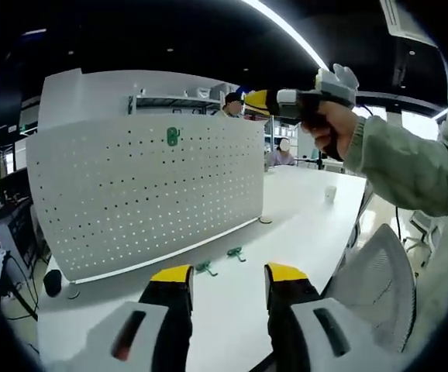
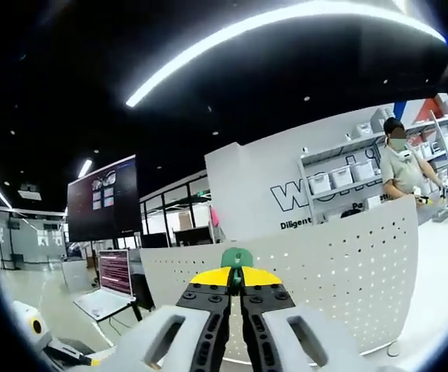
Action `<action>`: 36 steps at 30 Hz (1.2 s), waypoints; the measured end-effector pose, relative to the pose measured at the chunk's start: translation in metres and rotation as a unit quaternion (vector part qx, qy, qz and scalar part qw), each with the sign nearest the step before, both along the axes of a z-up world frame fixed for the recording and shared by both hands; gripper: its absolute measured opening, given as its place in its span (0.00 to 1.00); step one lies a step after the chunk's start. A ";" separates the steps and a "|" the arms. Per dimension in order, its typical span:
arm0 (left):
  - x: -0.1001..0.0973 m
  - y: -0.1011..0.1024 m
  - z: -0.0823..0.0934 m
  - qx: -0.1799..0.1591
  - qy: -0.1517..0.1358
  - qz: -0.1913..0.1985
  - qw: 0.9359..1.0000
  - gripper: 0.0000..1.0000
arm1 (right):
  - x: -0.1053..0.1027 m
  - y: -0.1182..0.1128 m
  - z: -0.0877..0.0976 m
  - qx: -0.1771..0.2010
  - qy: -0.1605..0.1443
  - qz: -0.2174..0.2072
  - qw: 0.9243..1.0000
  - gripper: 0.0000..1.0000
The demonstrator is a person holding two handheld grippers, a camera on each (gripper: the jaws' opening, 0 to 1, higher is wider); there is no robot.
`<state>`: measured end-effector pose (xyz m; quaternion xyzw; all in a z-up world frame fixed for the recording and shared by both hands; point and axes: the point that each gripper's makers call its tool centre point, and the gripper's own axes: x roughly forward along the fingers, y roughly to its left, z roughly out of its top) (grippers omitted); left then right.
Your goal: Insert the hook assembly into the mounting plate slot until the hook locks in place.
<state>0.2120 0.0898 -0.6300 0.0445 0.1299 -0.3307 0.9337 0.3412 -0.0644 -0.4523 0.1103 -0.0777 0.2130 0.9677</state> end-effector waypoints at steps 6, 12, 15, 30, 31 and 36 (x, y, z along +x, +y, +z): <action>-0.001 -0.002 0.000 0.002 -0.005 -0.010 1.000 0.38 | 0.016 0.003 0.005 0.002 -0.005 -0.005 1.000 0.01; 0.002 0.002 0.001 -0.001 -0.008 -0.007 1.000 0.38 | 0.035 0.005 0.008 -0.005 -0.011 -0.017 1.000 0.01; 0.004 0.006 0.000 -0.004 -0.007 -0.001 1.000 0.38 | 0.044 0.005 0.006 -0.016 -0.012 -0.026 0.999 0.01; 0.006 0.016 -0.005 -0.015 0.004 0.013 1.000 0.37 | 0.088 0.008 -0.012 -0.047 -0.002 -0.064 0.997 0.01; 0.007 0.017 -0.005 -0.016 0.004 0.014 1.000 0.37 | 0.091 0.008 -0.014 -0.052 -0.003 -0.066 0.996 0.01; 0.008 0.019 -0.003 -0.017 0.004 0.018 1.000 0.37 | 0.101 0.006 -0.024 -0.069 -0.002 -0.076 0.995 0.01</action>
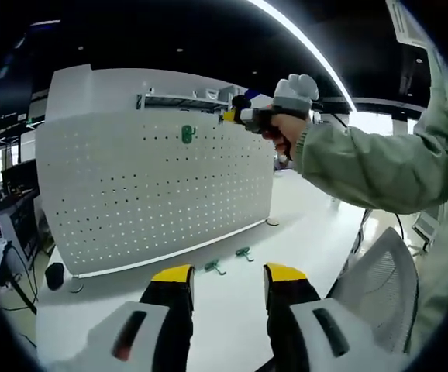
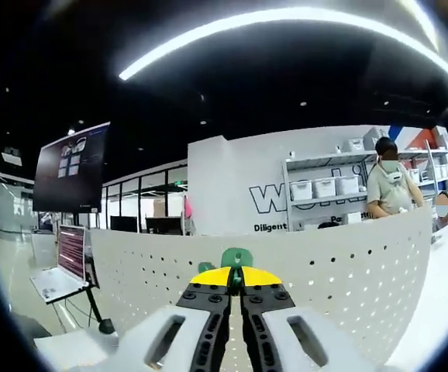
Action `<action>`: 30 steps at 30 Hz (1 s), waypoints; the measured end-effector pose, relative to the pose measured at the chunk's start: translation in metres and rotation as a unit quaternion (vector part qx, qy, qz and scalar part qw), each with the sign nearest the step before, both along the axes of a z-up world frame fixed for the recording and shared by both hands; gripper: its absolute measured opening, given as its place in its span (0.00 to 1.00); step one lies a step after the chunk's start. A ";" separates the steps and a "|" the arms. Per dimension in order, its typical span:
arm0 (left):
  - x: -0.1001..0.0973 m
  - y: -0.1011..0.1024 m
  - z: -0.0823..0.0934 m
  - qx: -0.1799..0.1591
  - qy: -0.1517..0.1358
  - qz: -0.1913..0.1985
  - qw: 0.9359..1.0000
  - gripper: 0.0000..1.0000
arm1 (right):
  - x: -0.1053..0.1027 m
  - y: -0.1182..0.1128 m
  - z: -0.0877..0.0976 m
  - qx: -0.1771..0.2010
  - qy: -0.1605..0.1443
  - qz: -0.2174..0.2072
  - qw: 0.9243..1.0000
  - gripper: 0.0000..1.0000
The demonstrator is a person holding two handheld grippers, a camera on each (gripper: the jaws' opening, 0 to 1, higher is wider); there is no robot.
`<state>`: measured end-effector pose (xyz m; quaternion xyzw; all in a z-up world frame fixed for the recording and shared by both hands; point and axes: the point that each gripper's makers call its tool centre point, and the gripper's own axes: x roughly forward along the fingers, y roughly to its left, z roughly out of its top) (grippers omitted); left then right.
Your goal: Insert the hook assembly into the mounting plate slot until the hook locks in place.
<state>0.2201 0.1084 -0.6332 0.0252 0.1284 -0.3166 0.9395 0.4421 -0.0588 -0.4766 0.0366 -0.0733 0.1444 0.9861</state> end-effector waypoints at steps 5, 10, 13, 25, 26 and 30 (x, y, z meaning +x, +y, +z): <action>0.000 -0.001 -0.003 0.001 0.005 -0.001 1.000 0.37 | 0.010 0.001 -0.011 -0.007 0.008 -0.005 1.000 0.01; 0.003 0.000 -0.002 -0.003 0.005 0.002 1.000 0.37 | 0.023 0.005 -0.014 -0.031 0.006 -0.016 0.999 0.01; 0.003 0.000 -0.002 -0.002 0.005 0.002 1.000 0.37 | 0.028 0.006 -0.015 -0.037 0.005 -0.022 0.999 0.01; 0.007 0.005 -0.003 -0.002 0.008 0.003 1.000 0.37 | 0.040 0.011 -0.017 -0.067 -0.002 -0.035 0.997 0.01; 0.007 0.005 -0.003 -0.002 0.008 0.003 1.000 0.37 | 0.040 0.011 -0.017 -0.068 -0.002 -0.035 0.997 0.01; 0.008 0.005 -0.002 -0.003 0.007 0.002 1.000 0.37 | 0.045 0.010 -0.015 -0.064 0.002 -0.040 0.997 0.01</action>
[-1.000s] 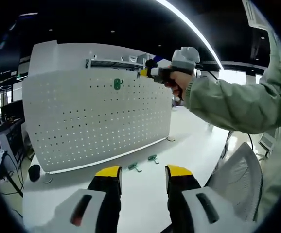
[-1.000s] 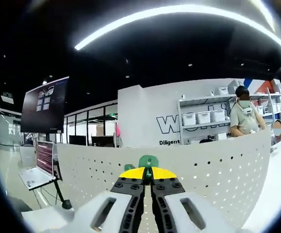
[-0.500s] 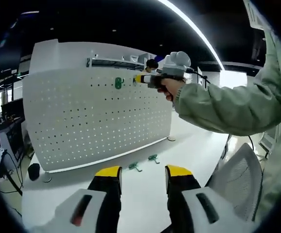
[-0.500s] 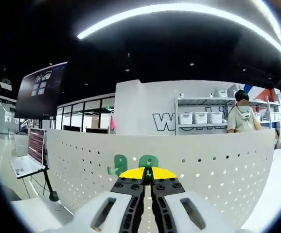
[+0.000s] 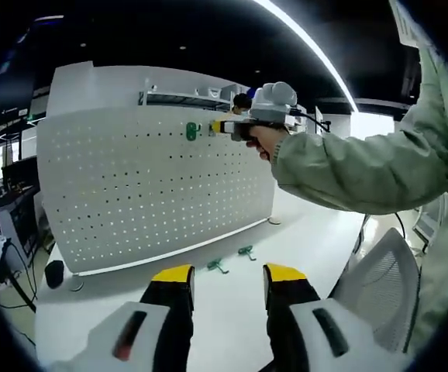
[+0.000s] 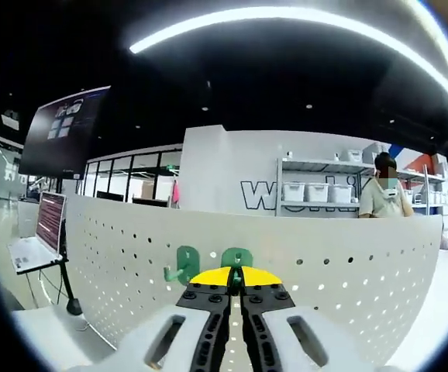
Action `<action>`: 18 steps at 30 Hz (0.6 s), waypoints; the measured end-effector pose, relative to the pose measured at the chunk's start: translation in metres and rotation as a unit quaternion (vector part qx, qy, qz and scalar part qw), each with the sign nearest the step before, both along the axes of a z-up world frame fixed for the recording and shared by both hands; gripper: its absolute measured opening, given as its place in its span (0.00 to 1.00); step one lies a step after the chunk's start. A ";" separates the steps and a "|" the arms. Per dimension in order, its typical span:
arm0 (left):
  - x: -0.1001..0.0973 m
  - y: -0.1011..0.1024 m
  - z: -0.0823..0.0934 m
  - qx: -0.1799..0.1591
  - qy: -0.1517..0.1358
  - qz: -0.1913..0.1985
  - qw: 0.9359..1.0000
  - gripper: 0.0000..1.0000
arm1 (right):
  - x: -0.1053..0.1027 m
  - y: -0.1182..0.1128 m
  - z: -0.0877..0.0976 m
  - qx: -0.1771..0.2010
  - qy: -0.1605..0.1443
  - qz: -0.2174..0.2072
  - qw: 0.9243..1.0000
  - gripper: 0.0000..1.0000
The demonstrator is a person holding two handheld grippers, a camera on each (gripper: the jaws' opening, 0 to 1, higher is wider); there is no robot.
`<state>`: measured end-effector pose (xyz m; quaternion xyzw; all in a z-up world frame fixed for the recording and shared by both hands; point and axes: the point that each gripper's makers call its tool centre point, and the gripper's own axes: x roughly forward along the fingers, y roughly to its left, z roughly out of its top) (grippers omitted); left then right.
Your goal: Insert the hook assembly into the mounting plate slot until the hook locks in place.
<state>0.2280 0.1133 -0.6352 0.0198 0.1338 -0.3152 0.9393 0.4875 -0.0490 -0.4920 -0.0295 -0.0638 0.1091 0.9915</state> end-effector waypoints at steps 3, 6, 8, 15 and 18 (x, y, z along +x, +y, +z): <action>0.001 0.000 0.001 -0.001 -0.002 0.000 1.000 0.37 | 0.002 0.000 0.000 0.002 0.002 0.000 1.000 0.01; 0.002 0.001 0.002 -0.002 -0.003 0.000 1.000 0.37 | 0.003 0.001 0.001 0.000 0.002 -0.002 1.000 0.01; 0.002 0.001 0.002 -0.002 -0.003 0.000 1.000 0.37 | 0.003 0.002 0.001 0.000 0.002 -0.002 1.000 0.01; 0.001 0.001 0.002 -0.003 -0.002 0.001 1.000 0.37 | 0.005 0.002 -0.004 0.000 0.008 -0.005 1.000 0.01; 0.000 0.002 0.002 -0.003 -0.001 0.001 1.000 0.37 | 0.006 0.000 -0.005 -0.001 0.009 -0.009 1.000 0.01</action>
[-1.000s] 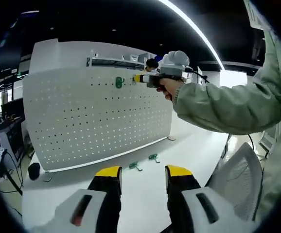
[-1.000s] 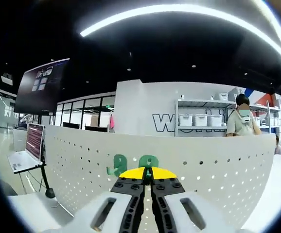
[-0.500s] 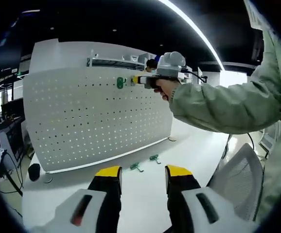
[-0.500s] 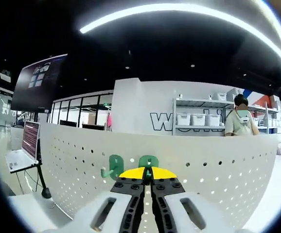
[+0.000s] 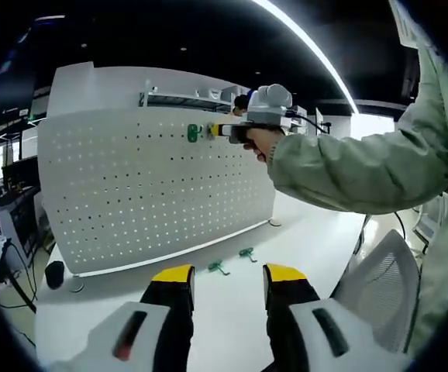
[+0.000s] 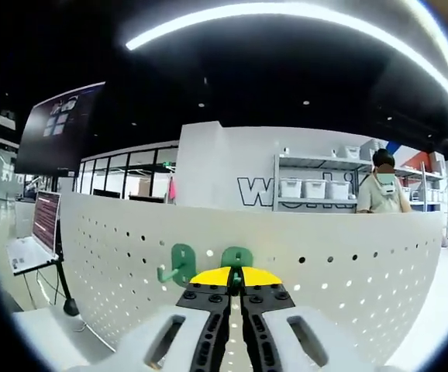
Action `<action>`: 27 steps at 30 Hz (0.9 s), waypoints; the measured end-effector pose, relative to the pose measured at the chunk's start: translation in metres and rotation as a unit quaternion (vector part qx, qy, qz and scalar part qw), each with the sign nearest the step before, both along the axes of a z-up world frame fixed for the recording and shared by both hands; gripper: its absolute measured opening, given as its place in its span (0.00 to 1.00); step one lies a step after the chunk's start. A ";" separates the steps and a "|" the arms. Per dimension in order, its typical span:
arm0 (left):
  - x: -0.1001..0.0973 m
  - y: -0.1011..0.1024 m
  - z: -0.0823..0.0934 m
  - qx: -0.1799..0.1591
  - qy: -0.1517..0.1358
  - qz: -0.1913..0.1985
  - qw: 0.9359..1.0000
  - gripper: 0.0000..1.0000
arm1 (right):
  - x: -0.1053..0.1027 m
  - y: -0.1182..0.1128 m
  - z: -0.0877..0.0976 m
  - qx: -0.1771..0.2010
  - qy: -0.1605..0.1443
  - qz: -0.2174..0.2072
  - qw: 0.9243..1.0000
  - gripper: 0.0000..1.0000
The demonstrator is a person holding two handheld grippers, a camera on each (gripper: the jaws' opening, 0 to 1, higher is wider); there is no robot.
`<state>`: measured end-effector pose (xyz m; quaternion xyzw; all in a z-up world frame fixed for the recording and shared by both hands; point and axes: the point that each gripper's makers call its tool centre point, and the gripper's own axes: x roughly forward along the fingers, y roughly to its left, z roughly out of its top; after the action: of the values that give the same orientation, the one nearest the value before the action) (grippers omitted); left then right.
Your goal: Insert the hook assembly into the mounting plate slot until the hook locks in place.
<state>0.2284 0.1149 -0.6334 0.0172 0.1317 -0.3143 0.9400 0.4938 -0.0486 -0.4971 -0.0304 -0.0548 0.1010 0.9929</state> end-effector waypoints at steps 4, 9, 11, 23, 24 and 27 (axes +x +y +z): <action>-0.001 0.001 0.000 0.000 0.001 0.001 1.000 0.37 | 0.000 0.001 0.000 -0.003 -0.002 -0.001 1.000 0.01; 0.000 0.001 -0.001 -0.001 0.001 0.000 1.000 0.36 | 0.001 0.001 0.000 -0.005 -0.003 -0.003 1.000 0.01; 0.000 0.001 -0.001 -0.001 0.000 0.001 1.000 0.36 | 0.001 0.001 0.000 -0.004 -0.003 -0.002 1.000 0.01; 0.002 0.001 -0.001 -0.002 0.000 0.000 1.000 0.36 | 0.001 0.003 -0.001 -0.050 -0.010 -0.008 0.999 0.01; 0.002 0.001 -0.001 -0.003 0.000 0.000 1.000 0.36 | 0.002 0.003 -0.001 -0.061 -0.015 -0.009 0.998 0.01; 0.002 0.001 -0.001 -0.003 -0.001 0.001 1.000 0.36 | 0.001 0.004 -0.001 -0.068 -0.019 -0.010 0.997 0.01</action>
<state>0.2307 0.1162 -0.6341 0.0148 0.1302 -0.3142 0.9403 0.4946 -0.0450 -0.4984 -0.1007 -0.0658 0.0936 0.9883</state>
